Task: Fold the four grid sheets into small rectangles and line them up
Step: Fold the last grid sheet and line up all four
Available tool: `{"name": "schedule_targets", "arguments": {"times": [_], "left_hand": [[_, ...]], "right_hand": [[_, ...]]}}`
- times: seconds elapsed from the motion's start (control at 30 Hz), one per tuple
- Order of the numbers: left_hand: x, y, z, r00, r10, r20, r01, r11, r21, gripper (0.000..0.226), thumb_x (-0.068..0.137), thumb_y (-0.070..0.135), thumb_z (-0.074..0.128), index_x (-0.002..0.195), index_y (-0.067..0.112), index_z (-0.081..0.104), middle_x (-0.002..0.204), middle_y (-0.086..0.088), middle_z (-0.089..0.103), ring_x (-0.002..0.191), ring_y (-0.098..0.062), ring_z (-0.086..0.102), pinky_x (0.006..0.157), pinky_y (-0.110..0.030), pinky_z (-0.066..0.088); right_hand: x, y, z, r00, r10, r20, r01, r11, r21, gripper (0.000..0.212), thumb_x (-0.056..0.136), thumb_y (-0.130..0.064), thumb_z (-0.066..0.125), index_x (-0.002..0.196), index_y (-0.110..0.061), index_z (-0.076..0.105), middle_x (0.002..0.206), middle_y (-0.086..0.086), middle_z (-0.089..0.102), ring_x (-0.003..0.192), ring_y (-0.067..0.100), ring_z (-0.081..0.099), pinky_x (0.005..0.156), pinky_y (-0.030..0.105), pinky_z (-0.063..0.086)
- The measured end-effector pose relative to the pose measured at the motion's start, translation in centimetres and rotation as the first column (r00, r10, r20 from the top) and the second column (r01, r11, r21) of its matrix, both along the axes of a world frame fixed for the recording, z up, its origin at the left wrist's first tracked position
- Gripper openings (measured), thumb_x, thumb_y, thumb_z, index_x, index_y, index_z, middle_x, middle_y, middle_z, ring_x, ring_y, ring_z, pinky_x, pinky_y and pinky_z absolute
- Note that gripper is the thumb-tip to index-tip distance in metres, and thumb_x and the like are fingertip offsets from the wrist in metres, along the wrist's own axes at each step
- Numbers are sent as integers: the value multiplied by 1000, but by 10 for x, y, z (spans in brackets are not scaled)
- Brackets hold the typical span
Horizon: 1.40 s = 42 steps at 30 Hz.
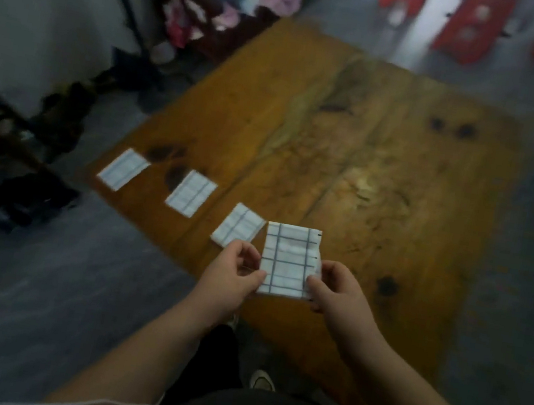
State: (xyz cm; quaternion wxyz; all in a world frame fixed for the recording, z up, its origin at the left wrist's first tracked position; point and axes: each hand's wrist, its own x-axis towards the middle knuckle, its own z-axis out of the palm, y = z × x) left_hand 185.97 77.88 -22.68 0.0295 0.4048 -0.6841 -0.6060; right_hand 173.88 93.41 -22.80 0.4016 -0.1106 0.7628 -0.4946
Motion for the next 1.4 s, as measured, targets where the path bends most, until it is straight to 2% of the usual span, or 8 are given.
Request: {"name": "schedule_targets", "arguments": {"times": [0.1,0.23,0.4,0.5,0.87,1.03,1.13,1.4], "left_hand": [[-47,-14,-14,979,-201,35,202,979,-2,19,91,9,69,94,23,57,95,-3,65,88,-20,66,67,-26,54],[-92,-32,-27,888,-457,53,457,889,21,16,93,12,67,102,22,59,101,1,66,91,-15,67,68,-24,57],[-127,-42,-62,762,-638,112,638,769,41,20,92,13,68,101,28,59,102,7,66,93,-9,66,74,-25,60],[-136,-35,-86,691,-698,189,708,706,19,24,92,13,68,102,32,57,104,11,63,97,-7,64,79,-25,59],[-145,-3,-139,593,-730,339,801,578,-156,45,93,17,66,132,28,48,137,10,44,118,-4,49,96,-18,42],[-133,1,-141,601,-700,386,798,548,-250,61,92,20,67,145,26,36,153,7,22,140,-13,34,114,-31,33],[-135,1,-141,583,-725,367,812,503,-297,59,93,19,65,145,26,37,156,6,23,143,-14,32,112,-29,32],[-138,1,-140,582,-721,376,810,475,-343,53,94,19,62,143,24,41,152,6,31,139,-12,36,104,-23,34]], "right_hand": [[-14,7,-10,987,-157,-12,158,986,58,26,95,-19,65,118,-28,59,114,-7,67,102,10,67,82,31,60],[-20,2,-21,919,-393,-31,394,913,111,28,96,-17,64,121,-27,58,113,-10,67,101,7,67,79,25,58],[-22,-9,-54,802,-597,-13,585,781,217,31,97,-15,63,126,-24,56,116,-6,66,103,9,66,83,29,58],[-25,-10,-78,772,-635,-38,617,732,290,27,97,-15,63,118,-26,52,110,-5,64,98,10,65,77,28,57],[-50,9,-138,891,-392,-230,454,777,437,35,98,-22,60,128,-29,44,107,-12,55,96,7,59,73,24,51],[-42,10,-138,937,-201,-285,323,809,491,49,94,-21,66,136,-26,42,132,-7,45,118,10,51,97,30,51],[-36,17,-140,934,-62,-352,238,842,484,48,92,-18,66,135,-22,44,139,-5,39,128,11,44,104,25,39],[-40,18,-146,917,36,-398,180,852,492,45,92,-16,65,134,-20,47,137,-4,39,124,12,48,102,26,46]]}}
